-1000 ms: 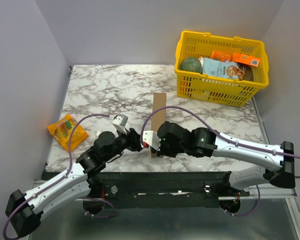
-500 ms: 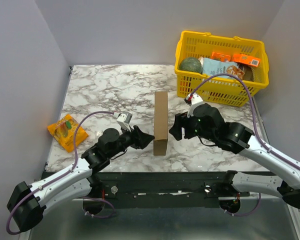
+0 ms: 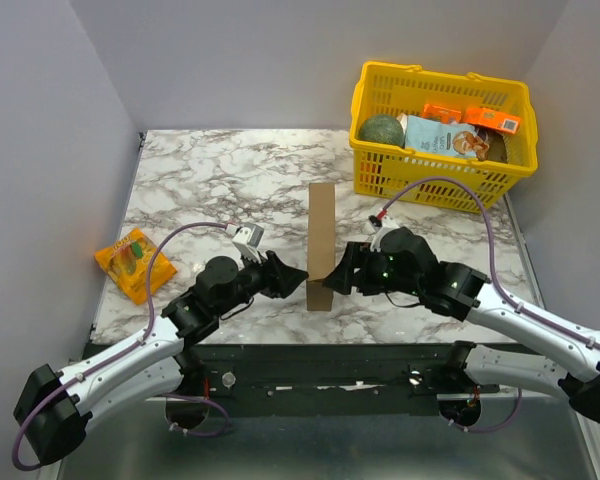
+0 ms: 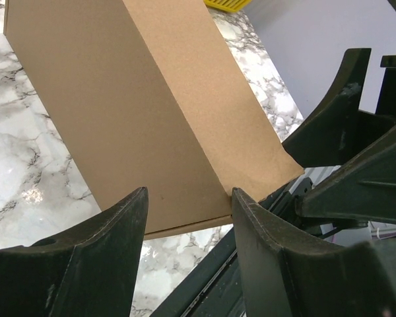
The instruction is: Fold the paper box
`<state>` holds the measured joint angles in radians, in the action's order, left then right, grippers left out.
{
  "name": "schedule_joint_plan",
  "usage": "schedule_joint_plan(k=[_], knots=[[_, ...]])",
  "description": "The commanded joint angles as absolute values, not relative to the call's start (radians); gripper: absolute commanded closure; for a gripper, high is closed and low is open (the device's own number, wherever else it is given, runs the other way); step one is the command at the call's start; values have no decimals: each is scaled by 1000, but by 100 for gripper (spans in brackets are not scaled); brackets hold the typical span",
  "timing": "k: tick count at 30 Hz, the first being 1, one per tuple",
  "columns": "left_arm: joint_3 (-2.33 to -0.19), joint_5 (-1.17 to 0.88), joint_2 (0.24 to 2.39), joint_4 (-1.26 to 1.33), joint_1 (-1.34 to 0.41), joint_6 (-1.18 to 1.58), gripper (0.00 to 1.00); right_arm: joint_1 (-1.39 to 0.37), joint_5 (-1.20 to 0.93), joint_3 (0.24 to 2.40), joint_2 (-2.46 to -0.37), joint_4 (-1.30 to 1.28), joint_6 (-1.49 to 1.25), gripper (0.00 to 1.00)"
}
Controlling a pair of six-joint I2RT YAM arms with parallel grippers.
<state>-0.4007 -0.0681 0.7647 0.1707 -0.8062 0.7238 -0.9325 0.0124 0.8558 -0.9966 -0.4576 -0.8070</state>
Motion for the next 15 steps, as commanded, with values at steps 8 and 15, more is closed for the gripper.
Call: schedule_joint_plan(k=[8,15], knots=[[-391,-54,761,91,-802,713,39,-897,-21,816,-960,-362,-880,20],[-396,-58,762,91,-801,713,39,-893,-20,795,-976,-368,-877,27]])
